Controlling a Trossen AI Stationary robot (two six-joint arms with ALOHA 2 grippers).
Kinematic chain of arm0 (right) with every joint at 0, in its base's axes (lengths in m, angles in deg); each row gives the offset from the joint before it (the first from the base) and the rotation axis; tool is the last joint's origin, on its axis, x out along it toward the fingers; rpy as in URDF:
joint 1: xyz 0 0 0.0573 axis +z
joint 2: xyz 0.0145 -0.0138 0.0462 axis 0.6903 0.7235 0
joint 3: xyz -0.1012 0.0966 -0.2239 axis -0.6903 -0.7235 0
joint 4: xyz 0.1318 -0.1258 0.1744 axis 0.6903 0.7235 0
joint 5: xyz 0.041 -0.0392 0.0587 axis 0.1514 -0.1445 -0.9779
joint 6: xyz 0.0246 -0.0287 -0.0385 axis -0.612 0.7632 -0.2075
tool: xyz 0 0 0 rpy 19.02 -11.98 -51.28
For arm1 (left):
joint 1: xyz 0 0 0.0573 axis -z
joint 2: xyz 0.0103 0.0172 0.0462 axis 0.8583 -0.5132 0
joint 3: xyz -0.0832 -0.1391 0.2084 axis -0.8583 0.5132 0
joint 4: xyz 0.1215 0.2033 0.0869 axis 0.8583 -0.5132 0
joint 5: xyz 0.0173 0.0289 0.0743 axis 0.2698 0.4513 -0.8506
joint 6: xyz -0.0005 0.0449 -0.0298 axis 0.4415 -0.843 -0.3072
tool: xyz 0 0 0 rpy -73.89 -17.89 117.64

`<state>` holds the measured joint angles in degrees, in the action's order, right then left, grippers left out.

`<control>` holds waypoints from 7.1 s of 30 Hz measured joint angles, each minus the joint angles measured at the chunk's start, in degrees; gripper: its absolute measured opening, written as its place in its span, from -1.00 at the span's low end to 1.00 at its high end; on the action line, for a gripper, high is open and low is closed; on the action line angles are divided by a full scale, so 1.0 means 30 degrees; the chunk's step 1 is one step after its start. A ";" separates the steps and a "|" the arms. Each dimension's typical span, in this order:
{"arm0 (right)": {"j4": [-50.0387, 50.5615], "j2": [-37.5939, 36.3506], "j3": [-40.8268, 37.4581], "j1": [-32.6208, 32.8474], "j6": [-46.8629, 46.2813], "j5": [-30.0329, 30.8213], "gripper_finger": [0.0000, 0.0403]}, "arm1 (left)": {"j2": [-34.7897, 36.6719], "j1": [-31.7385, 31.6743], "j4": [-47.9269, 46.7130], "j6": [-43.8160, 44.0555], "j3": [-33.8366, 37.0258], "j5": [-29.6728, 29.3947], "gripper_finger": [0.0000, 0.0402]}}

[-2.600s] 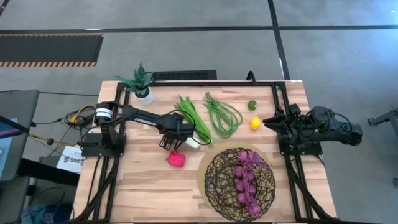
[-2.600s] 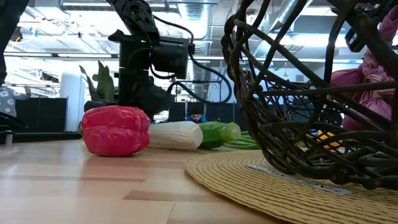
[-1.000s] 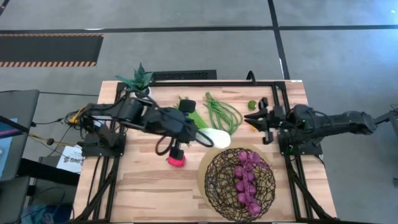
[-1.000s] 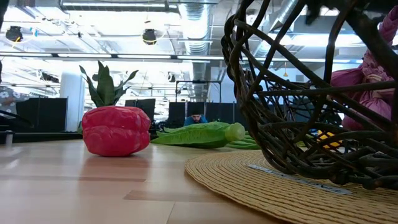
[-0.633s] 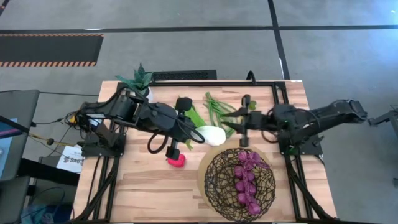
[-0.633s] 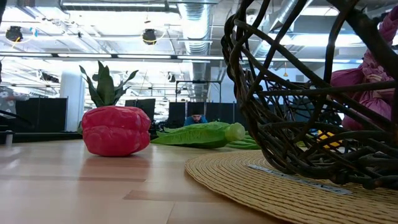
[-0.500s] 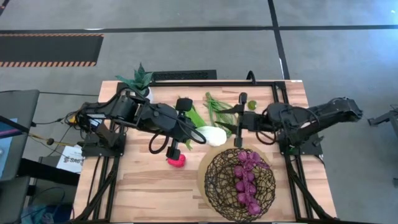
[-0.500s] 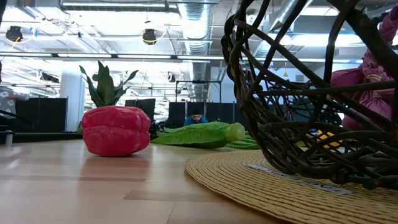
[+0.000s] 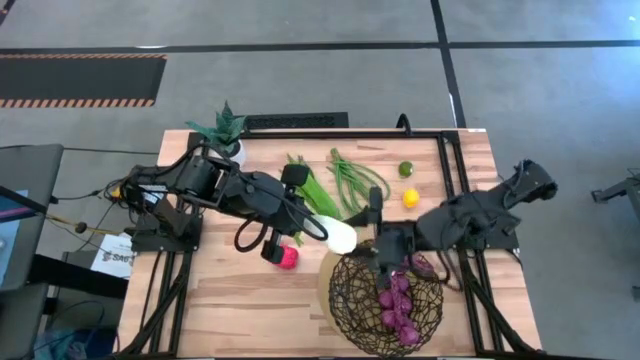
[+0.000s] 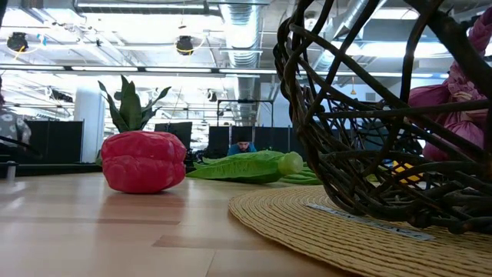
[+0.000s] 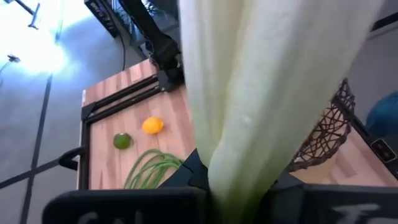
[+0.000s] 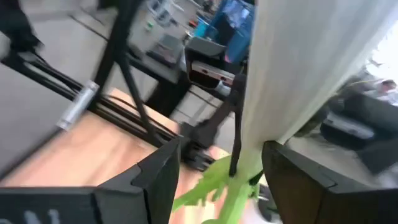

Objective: Build produce basket
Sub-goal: Put the green celery into the black basket

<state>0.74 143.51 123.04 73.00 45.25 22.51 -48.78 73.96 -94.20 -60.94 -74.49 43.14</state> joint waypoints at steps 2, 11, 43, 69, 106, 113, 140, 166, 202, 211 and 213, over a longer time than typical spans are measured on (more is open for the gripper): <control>-0.0078 0.0396 0.0418 0.0106 0.1022 0.1460 0.20 | 0.0016 -0.0028 0.0010 0.0106 0.0000 0.0421 -0.94; -0.0675 0.0987 0.2289 -0.1109 0.3114 0.2287 0.19 | 0.0125 -0.0038 0.0601 0.0529 -0.0082 0.0652 -0.94; 0.1087 0.0331 0.2443 -0.1067 0.1143 0.7064 -0.81 | -0.0165 -0.0374 0.0386 0.0357 0.0882 -0.0219 -0.21; 1.1658 -0.2297 0.2378 -0.1051 -0.9664 0.8737 -0.82 | 0.0496 0.0661 -0.3058 -0.0110 0.0831 -1.0635 -0.20; 2.3765 0.4622 0.2248 0.2808 -1.7720 1.0861 -0.82 | 0.0496 0.0421 -0.5961 0.4177 0.0969 -0.9959 -0.20; 2.3818 0.5318 0.2348 0.1590 -1.5253 0.9208 -0.83 | 0.0496 0.0421 -0.5947 0.4742 0.0969 -0.9517 -0.20; 2.3786 0.4765 0.0766 0.0739 -1.3797 1.0429 -0.83 | 0.0496 -0.0279 -0.7061 0.5808 0.0969 -0.9014 -0.20; 2.3853 0.9416 -0.2824 0.3996 -1.7103 0.1421 -0.83 | 0.0496 -0.0315 -0.7054 0.6857 0.0969 -0.8927 -0.20; 2.3821 0.4535 0.4015 0.2142 -1.5112 1.2120 -0.83 | 0.0496 -0.0359 -0.7054 0.6799 0.0971 -0.8936 -0.20; 2.3222 0.4059 1.0717 0.5210 -1.6266 1.2237 -0.83 | 0.0496 -0.0359 -0.7054 0.6791 0.0972 -0.8934 -0.20; 2.2186 0.4046 1.1943 0.6237 -1.6266 1.2182 -0.83 | 0.0496 -0.0359 -0.7050 0.6791 0.0976 -0.8934 -0.20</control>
<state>67.30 155.64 158.87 91.71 -3.55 59.05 -47.30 72.88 -115.35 -40.57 -71.56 16.34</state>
